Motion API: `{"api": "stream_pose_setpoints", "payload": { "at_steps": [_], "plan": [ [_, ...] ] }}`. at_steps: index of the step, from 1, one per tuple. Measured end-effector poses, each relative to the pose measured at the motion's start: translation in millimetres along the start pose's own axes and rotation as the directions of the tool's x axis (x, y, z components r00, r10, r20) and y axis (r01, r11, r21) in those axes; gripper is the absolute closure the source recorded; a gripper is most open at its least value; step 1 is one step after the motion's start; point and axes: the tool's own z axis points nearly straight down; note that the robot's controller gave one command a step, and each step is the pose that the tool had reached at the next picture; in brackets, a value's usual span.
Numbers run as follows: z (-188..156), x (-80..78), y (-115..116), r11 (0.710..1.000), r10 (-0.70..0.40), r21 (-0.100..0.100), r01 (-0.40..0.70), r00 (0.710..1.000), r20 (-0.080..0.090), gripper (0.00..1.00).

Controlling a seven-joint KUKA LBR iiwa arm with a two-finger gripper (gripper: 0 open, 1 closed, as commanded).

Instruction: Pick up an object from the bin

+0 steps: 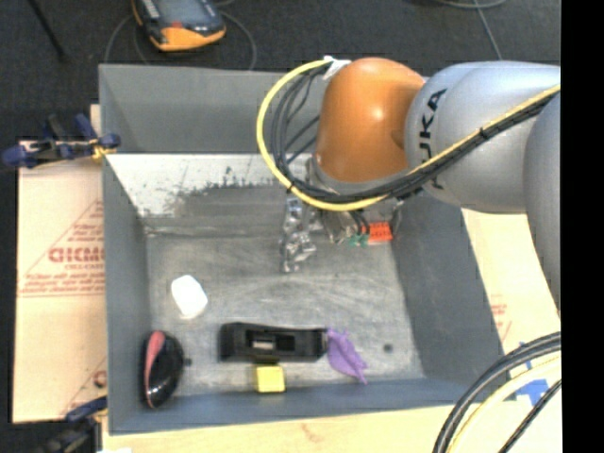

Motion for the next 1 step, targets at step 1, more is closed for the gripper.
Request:
{"api": "stream_pose_setpoints", "payload": {
  "at_steps": [1],
  "plan": [
    [-7.9, -0.4, -2.5, 1.0, 0.001, 0.001, -0.001, 1.0, 0.003, 1.0]
  ]
}}
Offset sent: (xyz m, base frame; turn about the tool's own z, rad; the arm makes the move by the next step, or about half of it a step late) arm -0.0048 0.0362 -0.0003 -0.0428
